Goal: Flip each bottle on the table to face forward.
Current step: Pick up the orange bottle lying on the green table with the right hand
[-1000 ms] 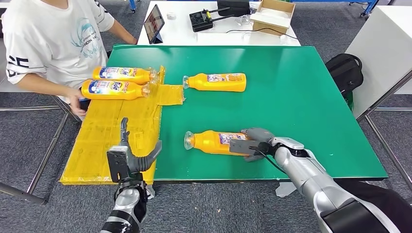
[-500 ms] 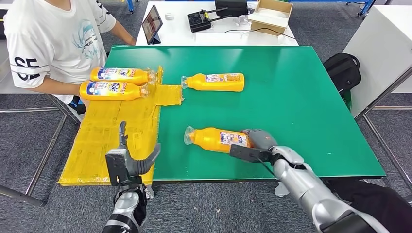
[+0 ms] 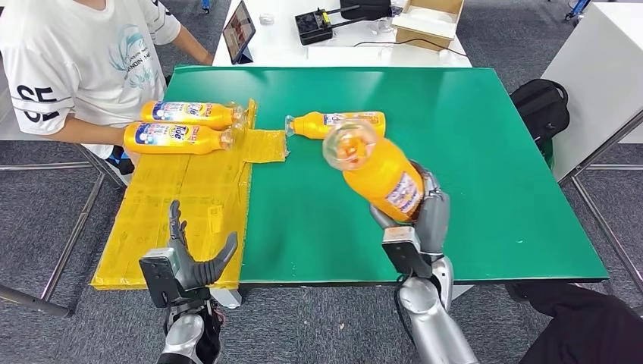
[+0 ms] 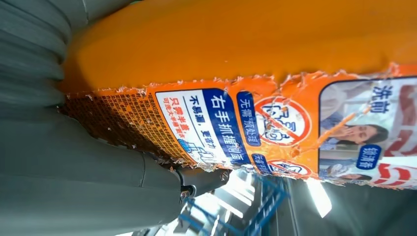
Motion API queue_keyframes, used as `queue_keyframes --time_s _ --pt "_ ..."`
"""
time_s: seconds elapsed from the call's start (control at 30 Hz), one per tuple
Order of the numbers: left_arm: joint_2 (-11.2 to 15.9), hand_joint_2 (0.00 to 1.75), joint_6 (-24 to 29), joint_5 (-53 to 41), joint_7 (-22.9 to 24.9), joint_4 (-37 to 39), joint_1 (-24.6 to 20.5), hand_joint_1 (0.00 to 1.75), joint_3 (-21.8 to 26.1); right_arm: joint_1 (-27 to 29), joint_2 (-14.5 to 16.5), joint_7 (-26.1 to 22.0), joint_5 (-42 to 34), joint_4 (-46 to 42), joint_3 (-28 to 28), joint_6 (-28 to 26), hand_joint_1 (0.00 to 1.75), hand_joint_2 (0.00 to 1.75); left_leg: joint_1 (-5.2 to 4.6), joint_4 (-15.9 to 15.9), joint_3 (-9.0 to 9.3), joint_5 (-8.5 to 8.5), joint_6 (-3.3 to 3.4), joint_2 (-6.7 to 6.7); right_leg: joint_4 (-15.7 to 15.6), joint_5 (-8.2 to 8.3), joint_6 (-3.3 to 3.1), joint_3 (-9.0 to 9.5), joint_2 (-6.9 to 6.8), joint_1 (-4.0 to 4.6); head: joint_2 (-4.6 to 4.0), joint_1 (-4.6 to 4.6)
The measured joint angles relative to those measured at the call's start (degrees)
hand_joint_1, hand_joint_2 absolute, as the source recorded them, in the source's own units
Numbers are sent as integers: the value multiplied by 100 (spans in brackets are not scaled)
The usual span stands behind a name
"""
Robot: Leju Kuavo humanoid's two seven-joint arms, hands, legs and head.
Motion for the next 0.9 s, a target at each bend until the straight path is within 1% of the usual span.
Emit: queue_keyframes --time_s 0.1,0.2,0.5,0.63,0.73,0.83,0.9 --pt "-5 175 -507 296 228 -88 45 0 -62 122 89 -214 -144 -271 -123 -66 175 175 0 0 -2 0 0 1 0 0 0 -2 0 0 0 0" --pt "-8 175 -961 506 391 -183 97 0 -196 216 145 -306 -220 -403 -171 -62 175 175 0 0 -2 0 0 1 0 0 0 -4 1 1 0 0" --pt "-12 175 -1106 580 463 -324 156 0 -346 298 193 -333 -284 -515 -205 6 175 175 1 0 -6 0 0 3 1 0 0 -8 1 1 0 -1" --pt "-5 175 -1539 671 572 -453 210 0 -504 376 227 -414 -368 -499 -190 447 175 175 1 0 -9 0 0 2 1 0 0 -9 1 1 0 1" --pt "3 175 -1843 675 639 -573 217 0 -726 554 326 -482 -433 -386 -95 812 175 175 2 0 -10 -1 -1 1 0 -2 -1 -12 0 1 0 -1" --pt "22 175 -1932 666 651 -620 177 0 -965 757 481 -621 -613 -88 10 1088 175 175 2 0 -12 -3 -2 1 1 -4 -2 -13 1 2 0 -2" --pt "39 175 -1938 662 651 -641 157 0 -1071 829 579 -699 -736 123 33 1165 175 175 3 -1 -12 -4 -3 2 1 -5 -3 -15 1 2 0 -2"
